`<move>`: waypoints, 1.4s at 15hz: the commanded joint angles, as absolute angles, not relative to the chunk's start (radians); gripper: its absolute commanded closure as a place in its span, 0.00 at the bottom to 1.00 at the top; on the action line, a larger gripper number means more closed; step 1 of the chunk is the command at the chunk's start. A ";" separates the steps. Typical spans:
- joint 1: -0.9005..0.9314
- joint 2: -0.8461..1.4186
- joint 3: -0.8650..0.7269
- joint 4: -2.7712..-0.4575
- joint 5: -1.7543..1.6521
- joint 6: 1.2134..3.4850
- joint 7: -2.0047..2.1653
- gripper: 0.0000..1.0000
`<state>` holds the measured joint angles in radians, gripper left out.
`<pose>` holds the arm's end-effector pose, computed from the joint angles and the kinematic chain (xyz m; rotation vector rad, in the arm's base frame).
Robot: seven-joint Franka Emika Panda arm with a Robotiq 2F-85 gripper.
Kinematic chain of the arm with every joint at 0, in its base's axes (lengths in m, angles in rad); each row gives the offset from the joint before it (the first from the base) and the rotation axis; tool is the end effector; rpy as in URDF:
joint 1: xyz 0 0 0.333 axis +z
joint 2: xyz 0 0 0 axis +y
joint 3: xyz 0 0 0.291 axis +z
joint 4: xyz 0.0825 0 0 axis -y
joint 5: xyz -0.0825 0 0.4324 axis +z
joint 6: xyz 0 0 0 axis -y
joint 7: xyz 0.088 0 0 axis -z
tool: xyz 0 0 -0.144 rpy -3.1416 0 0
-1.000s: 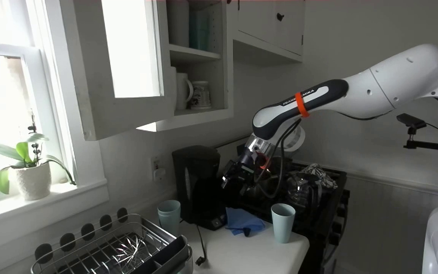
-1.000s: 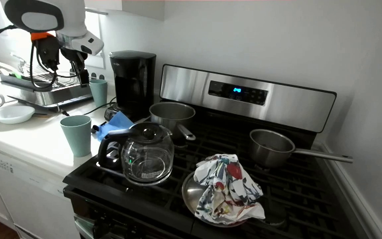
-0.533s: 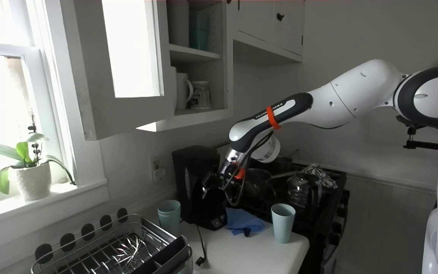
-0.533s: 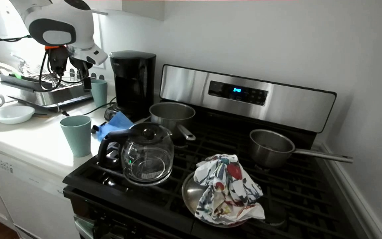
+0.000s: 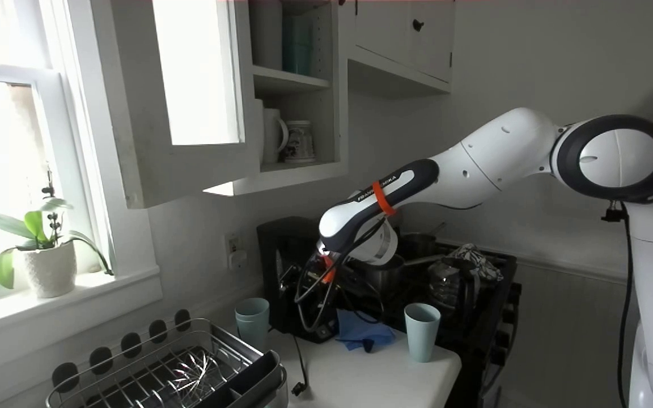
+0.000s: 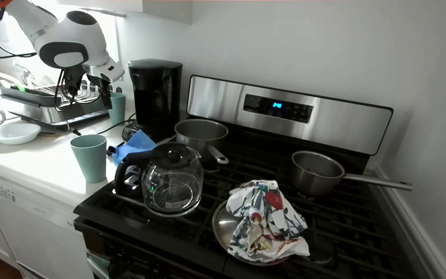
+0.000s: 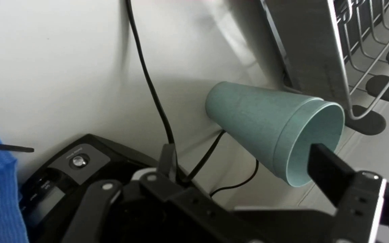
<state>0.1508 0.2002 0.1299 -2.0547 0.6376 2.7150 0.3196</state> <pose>0.6438 0.1720 0.3002 -2.4857 0.7321 -0.3924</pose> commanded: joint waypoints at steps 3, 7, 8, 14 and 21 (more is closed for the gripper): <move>0.144 0.218 0.150 -2.021 0.630 2.711 0.315 0.00; 0.141 0.218 0.150 -2.012 0.631 2.704 0.312 0.00; 0.141 0.219 0.150 -2.012 0.631 2.704 0.312 0.00; 0.134 0.252 0.156 -1.978 0.656 2.690 0.317 0.00; 0.167 0.322 0.130 -1.911 0.589 2.701 0.452 0.00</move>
